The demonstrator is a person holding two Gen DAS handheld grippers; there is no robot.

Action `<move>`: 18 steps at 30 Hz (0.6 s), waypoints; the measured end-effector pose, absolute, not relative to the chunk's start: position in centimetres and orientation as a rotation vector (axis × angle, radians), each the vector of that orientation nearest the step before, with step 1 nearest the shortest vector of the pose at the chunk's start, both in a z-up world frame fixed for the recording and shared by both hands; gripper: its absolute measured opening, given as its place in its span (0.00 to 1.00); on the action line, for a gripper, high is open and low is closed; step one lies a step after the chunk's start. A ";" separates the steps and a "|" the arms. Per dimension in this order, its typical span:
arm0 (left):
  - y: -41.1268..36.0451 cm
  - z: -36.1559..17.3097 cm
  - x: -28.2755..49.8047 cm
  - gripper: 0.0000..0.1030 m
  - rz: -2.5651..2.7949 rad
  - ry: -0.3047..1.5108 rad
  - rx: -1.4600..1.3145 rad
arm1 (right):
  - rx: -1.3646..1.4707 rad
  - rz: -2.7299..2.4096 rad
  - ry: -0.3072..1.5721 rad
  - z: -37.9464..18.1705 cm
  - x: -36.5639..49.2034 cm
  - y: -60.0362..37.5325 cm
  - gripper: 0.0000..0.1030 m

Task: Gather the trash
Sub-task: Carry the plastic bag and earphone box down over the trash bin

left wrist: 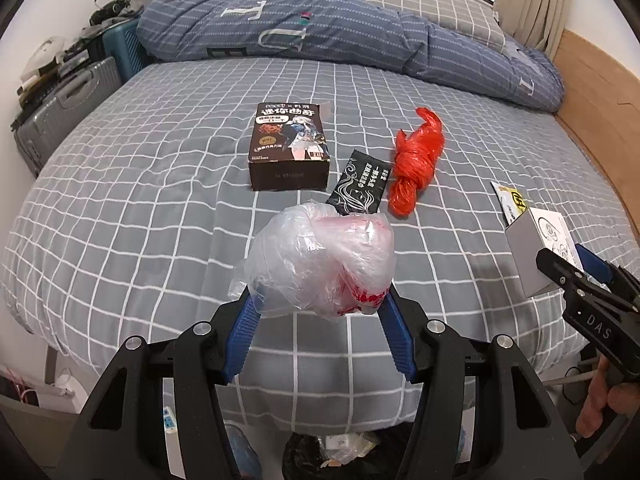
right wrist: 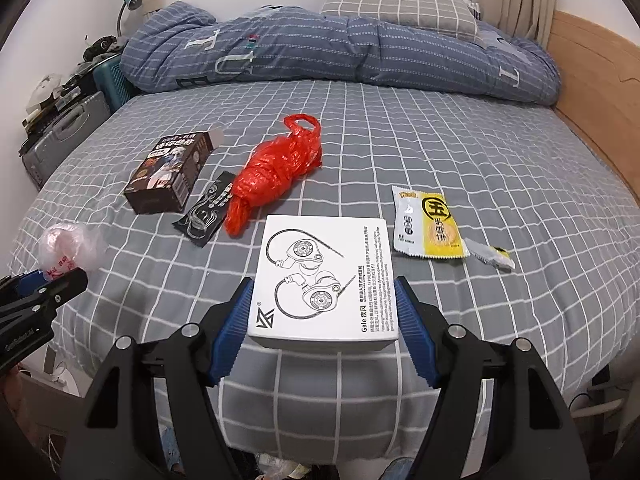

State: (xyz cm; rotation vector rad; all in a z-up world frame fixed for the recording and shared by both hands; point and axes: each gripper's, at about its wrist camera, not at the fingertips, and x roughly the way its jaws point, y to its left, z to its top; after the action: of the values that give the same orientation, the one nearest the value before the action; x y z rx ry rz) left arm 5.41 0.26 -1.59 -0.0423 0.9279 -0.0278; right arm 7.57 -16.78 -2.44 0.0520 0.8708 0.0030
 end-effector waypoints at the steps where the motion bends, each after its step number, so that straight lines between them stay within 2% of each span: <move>1: 0.3 -1.5 5.2 0.54 -0.029 0.927 -0.043 | 0.053 0.004 0.871 -2.4 7.2 -16.7 0.64; 18: -0.6 -1.4 0.0 0.54 -0.043 0.932 -0.043 | 0.048 0.017 0.889 -2.8 1.4 -15.3 0.64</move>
State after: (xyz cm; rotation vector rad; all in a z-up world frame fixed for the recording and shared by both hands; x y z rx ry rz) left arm -0.01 -0.63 -1.40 -0.0435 0.9322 -0.0433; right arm 1.35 -15.32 -2.78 0.0476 0.8890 0.0168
